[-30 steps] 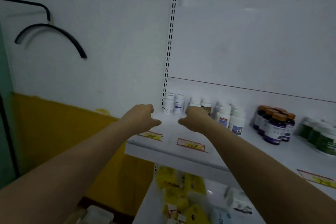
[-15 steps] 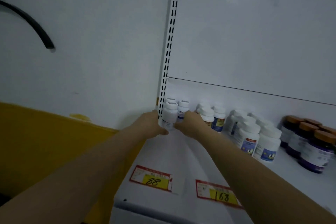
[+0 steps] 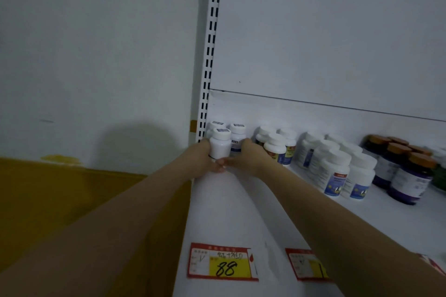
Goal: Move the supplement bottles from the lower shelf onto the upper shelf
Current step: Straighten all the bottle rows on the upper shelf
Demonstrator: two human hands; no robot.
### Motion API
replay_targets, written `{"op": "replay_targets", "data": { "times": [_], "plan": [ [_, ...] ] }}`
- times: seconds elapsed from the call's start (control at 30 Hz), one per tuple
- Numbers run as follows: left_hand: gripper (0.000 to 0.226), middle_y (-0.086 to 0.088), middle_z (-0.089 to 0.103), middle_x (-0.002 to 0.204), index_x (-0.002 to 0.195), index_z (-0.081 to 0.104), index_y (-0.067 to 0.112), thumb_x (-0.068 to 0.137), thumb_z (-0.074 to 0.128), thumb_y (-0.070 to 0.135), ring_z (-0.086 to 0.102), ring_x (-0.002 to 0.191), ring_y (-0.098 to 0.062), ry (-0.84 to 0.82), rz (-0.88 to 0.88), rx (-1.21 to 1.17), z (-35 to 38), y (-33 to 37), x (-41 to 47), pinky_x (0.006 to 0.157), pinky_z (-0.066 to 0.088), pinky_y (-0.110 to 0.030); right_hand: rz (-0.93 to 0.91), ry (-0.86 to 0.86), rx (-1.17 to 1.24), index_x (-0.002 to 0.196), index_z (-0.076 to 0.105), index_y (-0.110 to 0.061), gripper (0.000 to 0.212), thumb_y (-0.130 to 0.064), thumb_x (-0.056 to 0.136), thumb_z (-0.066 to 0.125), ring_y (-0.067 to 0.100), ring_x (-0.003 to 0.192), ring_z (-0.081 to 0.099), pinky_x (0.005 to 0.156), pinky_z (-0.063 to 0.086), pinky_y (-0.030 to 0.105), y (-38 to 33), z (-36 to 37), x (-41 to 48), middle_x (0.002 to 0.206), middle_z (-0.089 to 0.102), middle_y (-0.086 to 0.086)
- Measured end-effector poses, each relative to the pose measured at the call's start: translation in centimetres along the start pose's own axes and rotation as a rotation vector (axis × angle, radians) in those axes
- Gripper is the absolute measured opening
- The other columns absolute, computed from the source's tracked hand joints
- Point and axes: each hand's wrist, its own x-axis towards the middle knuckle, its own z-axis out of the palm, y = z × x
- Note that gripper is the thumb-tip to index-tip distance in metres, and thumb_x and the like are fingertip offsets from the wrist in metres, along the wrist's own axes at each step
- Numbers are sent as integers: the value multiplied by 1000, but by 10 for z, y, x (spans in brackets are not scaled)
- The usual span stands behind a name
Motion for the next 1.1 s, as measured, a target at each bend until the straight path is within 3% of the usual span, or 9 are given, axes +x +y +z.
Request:
{"op": "replay_targets", "data": {
  "times": [0.37, 0.5, 0.57, 0.63, 0.73, 0.8, 0.9, 1.0, 1.1],
  "plan": [
    [59, -10, 60, 125, 130, 50, 8, 77, 76, 16, 57, 114, -24, -56, 8, -23, 0, -11, 8, 90, 42, -26, 17, 14, 5, 131, 40, -3, 76, -39, 75, 76, 22, 116, 56, 81, 42, 23, -2, 4, -2, 131, 56, 8],
    [62, -10, 58, 128, 131, 45, 8, 77, 76, 13, 55, 111, -22, -40, 10, -32, 0, -8, 7, 85, 39, -23, -16, 12, -41, 125, 47, -4, 63, -36, 78, 74, 21, 107, 58, 74, 39, 22, -4, 0, -6, 123, 60, 8],
    [76, -11, 51, 134, 137, 35, 4, 75, 78, 13, 51, 117, -24, -24, -8, -7, -2, -4, 5, 87, 38, -23, -58, 13, -70, 114, 56, -4, 48, -33, 80, 74, 20, 91, 57, 71, 39, 23, -9, -5, -12, 110, 64, 8],
    [96, -16, 42, 140, 141, 24, -2, 68, 84, 17, 45, 127, -28, 32, -25, 47, -5, 2, 3, 96, 40, -29, -54, 59, -152, 88, 56, -6, 34, -34, 81, 72, 17, 76, 49, 61, 37, 22, -13, -18, -19, 83, 58, 5],
    [109, -21, 21, 151, 146, 12, -5, 68, 83, 23, 25, 140, -31, 164, 28, 119, -18, 24, -7, 113, 26, -35, 0, 195, -275, 62, 41, -10, 41, -32, 86, 64, 18, 61, 42, 45, 26, 21, -8, -49, -34, 62, 41, 3],
    [107, -15, 7, 158, 150, 5, 1, 75, 78, 23, 10, 147, -26, 245, 141, 159, -26, 46, -19, 118, 14, -33, 59, 281, -277, 70, 46, -8, 33, -30, 88, 61, 22, 70, 47, 45, 27, 21, 5, -67, -44, 72, 49, 7],
    [79, -12, 31, 150, 146, 28, 8, 81, 71, 19, 33, 137, -24, 224, 300, 205, -17, 77, -34, 112, 29, -35, 175, 250, -274, 94, 54, -6, 30, -33, 87, 63, 22, 74, 51, 53, 35, 23, 31, -74, -56, 90, 53, 10],
    [40, -11, 58, 124, 123, 51, 5, 86, 64, 14, 56, 106, -24, 18, 247, 238, 15, 89, -38, 85, 43, -29, 185, 186, -208, 112, 60, -1, 45, -37, 86, 63, 30, 101, 60, 74, 40, 29, 51, -62, -53, 109, 63, 15],
    [26, -16, 64, 116, 112, 59, 0, 89, 58, 12, 60, 104, -29, -111, 154, 238, 44, 84, -21, 75, 41, -27, 143, 148, -186, 121, 58, -5, 43, -33, 90, 58, 29, 111, 59, 82, 42, 28, 55, -49, -43, 122, 62, 14]
  ]
}}
